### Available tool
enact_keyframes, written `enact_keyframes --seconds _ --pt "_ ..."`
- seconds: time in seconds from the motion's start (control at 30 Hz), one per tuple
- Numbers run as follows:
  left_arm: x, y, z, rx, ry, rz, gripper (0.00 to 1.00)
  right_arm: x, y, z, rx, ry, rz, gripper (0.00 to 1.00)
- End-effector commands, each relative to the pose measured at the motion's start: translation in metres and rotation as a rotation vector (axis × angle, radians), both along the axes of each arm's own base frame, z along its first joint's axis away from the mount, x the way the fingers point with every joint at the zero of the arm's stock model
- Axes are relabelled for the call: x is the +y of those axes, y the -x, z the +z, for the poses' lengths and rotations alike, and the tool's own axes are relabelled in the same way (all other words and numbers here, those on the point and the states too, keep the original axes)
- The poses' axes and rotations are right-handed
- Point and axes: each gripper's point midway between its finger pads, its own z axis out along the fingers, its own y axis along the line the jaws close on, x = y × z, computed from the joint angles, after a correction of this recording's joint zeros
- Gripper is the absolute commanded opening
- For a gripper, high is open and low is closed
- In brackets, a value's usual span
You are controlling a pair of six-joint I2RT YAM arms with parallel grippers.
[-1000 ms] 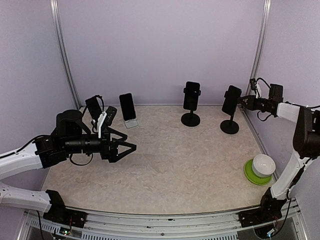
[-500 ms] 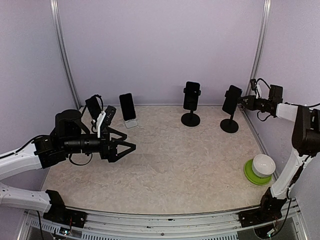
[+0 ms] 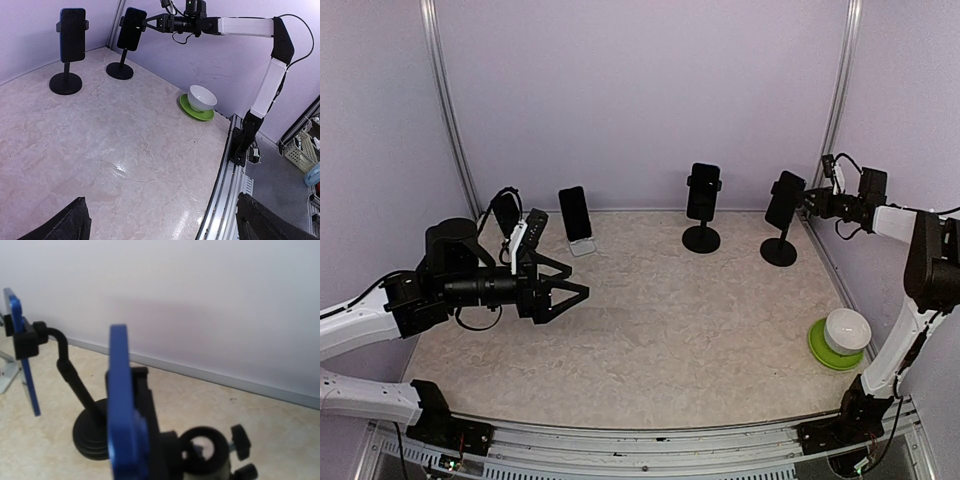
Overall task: Place the phone on the phone stand
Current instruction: Move the phone stand with the phone to the corner of the board.
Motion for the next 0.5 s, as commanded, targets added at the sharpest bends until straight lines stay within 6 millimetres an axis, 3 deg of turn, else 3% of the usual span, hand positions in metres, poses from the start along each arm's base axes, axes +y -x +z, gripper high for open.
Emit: enact_keyframes --seconds 0.0,0.2,0.47 --pt "0.003 -0.001 0.014 -0.022 0.017 0.009 0.99 -0.013 -0.001 0.028 -0.075 0.050 -0.052 0.47" --pt "0.001 -0.002 0.014 -0.026 0.020 0.003 0.99 -0.013 0.004 0.021 -0.052 0.059 -0.076 0.57" --pt "-0.002 -0.003 0.016 -0.025 0.025 -0.007 0.99 -0.011 0.006 0.012 -0.013 0.072 -0.095 0.59"
